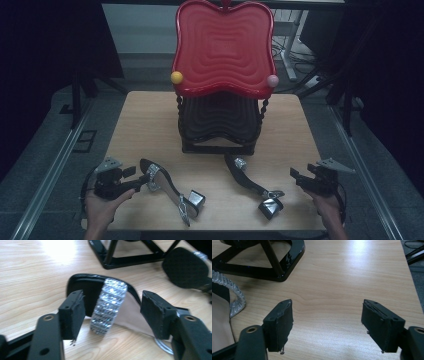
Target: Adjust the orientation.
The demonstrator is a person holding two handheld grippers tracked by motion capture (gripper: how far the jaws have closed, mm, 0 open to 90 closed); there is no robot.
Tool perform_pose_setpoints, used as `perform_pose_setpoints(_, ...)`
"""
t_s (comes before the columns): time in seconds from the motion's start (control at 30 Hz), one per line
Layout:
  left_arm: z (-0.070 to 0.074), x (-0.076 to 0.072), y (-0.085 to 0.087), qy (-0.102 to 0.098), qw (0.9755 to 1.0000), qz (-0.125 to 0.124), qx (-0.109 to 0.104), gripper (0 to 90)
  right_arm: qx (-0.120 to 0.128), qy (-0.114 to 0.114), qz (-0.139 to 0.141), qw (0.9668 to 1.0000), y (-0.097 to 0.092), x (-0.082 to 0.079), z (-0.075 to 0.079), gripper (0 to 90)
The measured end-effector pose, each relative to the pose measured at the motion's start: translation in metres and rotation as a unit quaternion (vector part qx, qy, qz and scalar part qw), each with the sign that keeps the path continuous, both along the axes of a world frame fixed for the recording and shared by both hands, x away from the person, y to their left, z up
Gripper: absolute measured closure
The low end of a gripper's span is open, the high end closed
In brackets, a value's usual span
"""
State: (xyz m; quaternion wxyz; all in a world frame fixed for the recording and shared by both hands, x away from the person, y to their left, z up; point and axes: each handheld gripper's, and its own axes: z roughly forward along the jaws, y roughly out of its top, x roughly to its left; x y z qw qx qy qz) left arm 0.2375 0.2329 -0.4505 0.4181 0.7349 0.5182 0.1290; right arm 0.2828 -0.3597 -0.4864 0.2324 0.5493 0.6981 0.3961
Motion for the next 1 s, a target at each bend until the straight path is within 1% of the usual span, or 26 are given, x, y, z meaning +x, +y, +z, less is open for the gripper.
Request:
perform_pose_setpoints(0.03, 0.0, 0.0, 0.0, 0.0, 1.0, 0.0, 0.0, 40.1, 0.0, 0.0, 0.0, 1.0, 0.0, 0.0, 0.0, 26.1)
perform_pose_setpoints(0.07, 0.0, 0.0, 0.001, 0.0, 1.0, 0.007, 0.005, 40.1, 0.001, 0.002, 0.0, 1.0, 0.0, 0.001, 0.0, 26.6)
perform_pose_setpoints(0.1, -0.001, -0.001, 0.001, 0.0, 0.9999, 0.009, 0.007, 44.9, 0.001, 0.002, 0.002, 1.0, 0.0, 0.001, 0.0, 27.1)
perform_pose_setpoints(0.13, -0.001, -0.002, 0.0, 0.004, 0.9999, 0.011, 0.007, 56.2, -0.001, 0.004, 0.002, 1.0, 0.001, 0.002, -0.001, 27.4)
perform_pose_setpoints(0.17, -0.001, -0.002, 0.0, 0.004, 0.9999, 0.011, 0.007, 61.7, -0.001, 0.004, 0.002, 1.0, 0.001, 0.002, -0.001, 27.4)
perform_pose_setpoints(0.2, -0.001, -0.002, -0.001, 0.009, 0.9999, 0.009, 0.008, 61.7, -0.002, 0.005, 0.003, 1.0, 0.001, 0.002, -0.001, 27.6)
perform_pose_setpoints(0.23, -0.002, -0.002, -0.003, 0.017, 0.9998, 0.002, 0.009, 71.2, -0.006, 0.007, 0.005, 0.9999, 0.001, 0.001, -0.002, 28.0)
perform_pose_setpoints(0.27, -0.002, -0.003, -0.004, 0.022, 0.9997, -0.001, 0.009, 75.0, -0.007, 0.01, 0.005, 0.9999, 0.001, 0.001, -0.002, 28.2)
perform_pose_setpoints(0.3, -0.002, -0.003, -0.004, 0.022, 0.9997, -0.001, 0.009, 78.5, -0.007, 0.01, 0.005, 0.9999, 0.001, 0.001, -0.002, 28.2)
perform_pose_setpoints(0.33, -0.003, -0.004, -0.005, 0.029, 0.9995, -0.005, 0.01, 78.5, -0.007, 0.011, 0.004, 0.9999, 0.001, 0.001, -0.002, 28.5)
perform_pose_setpoints(0.37, -0.003, -0.005, -0.006, 0.033, 0.9994, -0.008, 0.006, 84.2, -0.01, 0.011, 0.002, 0.9999, 0.0, 0.0, -0.002, 28.9)
perform_pose_setpoints(0.4, -0.003, -0.005, -0.006, 0.033, 0.9994, -0.008, 0.006, 86.2, -0.009, 0.01, 0.001, 0.9999, -0.001, 0.0, -0.002, 29.0)
perform_pose_setpoints(0.43, -0.003, -0.006, -0.006, 0.034, 0.9993, -0.012, 0.003, 86.2, -0.009, 0.01, 0.001, 0.9999, -0.001, 0.0, -0.002, 29.0)
perform_pose_setpoints(0.47, -0.003, -0.008, -0.006, 0.038, 0.9992, -0.016, 0.0, 88.1, -0.007, 0.009, -0.001, 0.9999, -0.001, 0.0, -0.002, 29.1)
perform_pose_setpoints(0.57, -0.005, -0.009, -0.008, 0.045, 0.9985, -0.032, 0.002, 89.9, -0.011, 0.013, -0.002, 0.9999, -0.002, 0.002, -0.003, 29.4)
perform_pose_setpoints(0.6, -0.011, -0.008, -0.009, 0.061, 0.9962, -0.05, -0.038, 90.0, -0.011, 0.016, -0.002, 0.9998, -0.002, 0.003, -0.005, 29.7)
perform_pose_setpoints(0.63, -0.015, -0.007, -0.01, 0.069, 0.9955, -0.052, -0.039, 90.0, -0.011, 0.016, -0.002, 0.9998, -0.001, 0.003, -0.005, 29.7)
perform_pose_setpoints(0.67, -0.017, -0.007, -0.014, 0.07, 0.9964, -0.046, -0.01, 90.0, -0.012, 0.017, -0.003, 0.9998, -0.001, 0.003, -0.005, 29.8)
perform_pose_setpoints(0.7, -0.017, -0.007, -0.014, 0.07, 0.9964, -0.046, -0.01, 90.0, -0.012, 0.017, -0.003, 0.9998, -0.001, 0.003, -0.005, 29.8)
perform_pose_setpoints(0.73, -0.019, -0.006, -0.016, 0.072, 0.9962, -0.048, -0.006, 90.0, -0.012, 0.018, -0.002, 0.9998, 0.0, 0.003, -0.005, 29.8)
perform_pose_setpoints(0.77, -0.02, -0.005, -0.019, 0.073, 0.9958, -0.054, -0.01, 90.0, -0.014, 0.018, -0.002, 0.9997, 0.0, 0.003, -0.005, 29.9)
perform_pose_setpoints(0.8, -0.021, -0.003, -0.023, 0.075, 0.9951, -0.06, -0.022, 90.0, -0.015, 0.018, -0.003, 0.9997, 0.0, 0.003, -0.006, 29.9)
perform_pose_setpoints(0.87, -0.022, -0.002, -0.026, 0.076, 0.9949, -0.062, -0.026, 90.0, -0.015, 0.019, -0.004, 0.9997, 0.0, 0.003, -0.006, 30.0)
perform_pose_setpoints(0.93, -0.026, 0.005, -0.033, 0.082, 0.9945, -0.062, -0.02, 90.0, -0.012, 0.022, -0.008, 0.9997, 0.0, 0.002, -0.006, 31.4)
perform_pose_setpoints(0.97, -0.026, 0.005, -0.033, 0.082, 0.9945, -0.062, -0.02, 90.0, -0.009, 0.025, -0.007, 0.9996, 0.0, 0.003, -0.005, 32.0)
perform_pose_setpoints(1.0, -0.026, 0.008, -0.034, 0.082, 0.9946, -0.061, -0.016, 90.0, -0.009, 0.025, -0.007, 0.9996, 0.0, 0.003, -0.005, 32.0)
